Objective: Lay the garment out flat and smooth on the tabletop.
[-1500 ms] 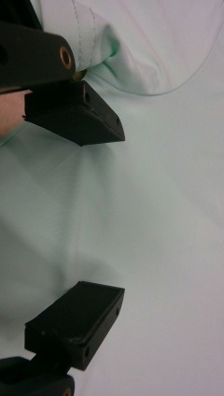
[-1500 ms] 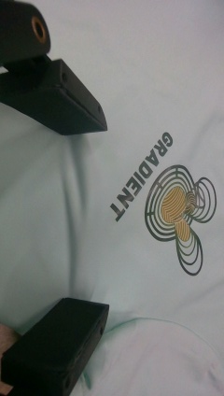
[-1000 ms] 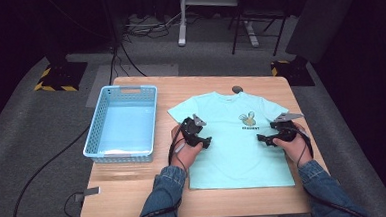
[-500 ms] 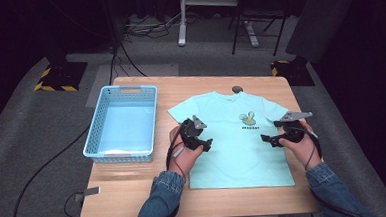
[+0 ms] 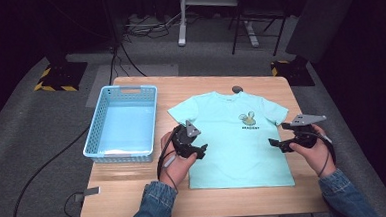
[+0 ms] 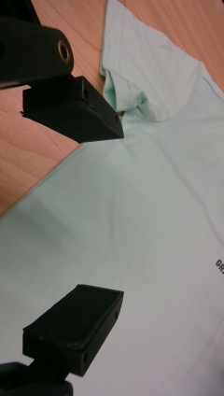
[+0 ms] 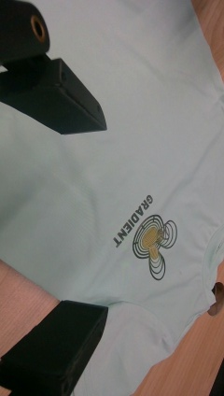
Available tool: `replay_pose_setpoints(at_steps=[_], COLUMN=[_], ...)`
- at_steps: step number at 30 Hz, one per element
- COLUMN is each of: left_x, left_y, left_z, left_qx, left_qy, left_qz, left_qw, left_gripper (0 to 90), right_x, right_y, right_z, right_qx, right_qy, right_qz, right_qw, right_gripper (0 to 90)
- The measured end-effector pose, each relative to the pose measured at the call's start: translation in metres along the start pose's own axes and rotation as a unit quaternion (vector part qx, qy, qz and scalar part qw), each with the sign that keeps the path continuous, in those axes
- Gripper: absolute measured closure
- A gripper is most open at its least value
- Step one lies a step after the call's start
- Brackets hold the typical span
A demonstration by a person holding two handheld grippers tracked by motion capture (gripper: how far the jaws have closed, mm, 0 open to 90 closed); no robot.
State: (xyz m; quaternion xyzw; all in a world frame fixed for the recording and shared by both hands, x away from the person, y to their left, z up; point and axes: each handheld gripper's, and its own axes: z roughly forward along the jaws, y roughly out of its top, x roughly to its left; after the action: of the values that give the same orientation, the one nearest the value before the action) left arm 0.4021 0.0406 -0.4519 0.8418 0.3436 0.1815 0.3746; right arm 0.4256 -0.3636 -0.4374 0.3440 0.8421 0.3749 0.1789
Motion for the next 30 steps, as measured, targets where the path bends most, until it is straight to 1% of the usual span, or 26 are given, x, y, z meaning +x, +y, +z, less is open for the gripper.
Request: replay_pose_setpoints(at_steps=[5, 9, 11, 18, 22, 27, 30], left_x=[-0.001, -0.003, -0.004, -0.006, -0.006, -0.007, -0.007], left_y=[-0.006, -0.013, -0.015, -0.026, -0.033, -0.043, -0.049], left_z=[-0.014, -0.024, -0.028, -0.042, -0.049, -0.055, -0.06], left_qx=[-0.006, -0.005, -0.008, -0.012, -0.012, -0.012, -0.012], left_qy=[0.005, 0.006, 0.007, 0.008, 0.008, 0.005, 0.005], left_qz=[0.001, 0.004, 0.003, -0.002, -0.001, -0.005, -0.004], left_qw=[1.0, 1.0, 0.9999, 0.9999, 0.9999, 0.9999, 0.9999], left_gripper=[18.7, 18.6, 18.6, 18.4, 18.0, 17.0, 16.9], right_x=[0.003, 0.005, 0.005, 0.006, 0.007, 0.008, 0.007], right_y=[-0.002, -0.006, -0.009, -0.019, -0.025, -0.031, -0.036], right_z=[-0.013, -0.022, -0.025, -0.035, -0.039, -0.044, -0.048], right_qx=[-0.001, -0.002, -0.002, 0.001, -0.003, -0.002, 0.0], right_qy=[0.0, 0.001, 0.001, 0.004, 0.006, 0.003, -0.001], right_qz=[-0.008, -0.007, -0.005, 0.0, 0.002, 0.004, 0.005], right_qw=[1.0, 1.0, 1.0, 1.0, 1.0, 1.0, 1.0], right_gripper=[9.9, 9.6, 9.5, 9.1, 8.9, 8.4, 8.3])
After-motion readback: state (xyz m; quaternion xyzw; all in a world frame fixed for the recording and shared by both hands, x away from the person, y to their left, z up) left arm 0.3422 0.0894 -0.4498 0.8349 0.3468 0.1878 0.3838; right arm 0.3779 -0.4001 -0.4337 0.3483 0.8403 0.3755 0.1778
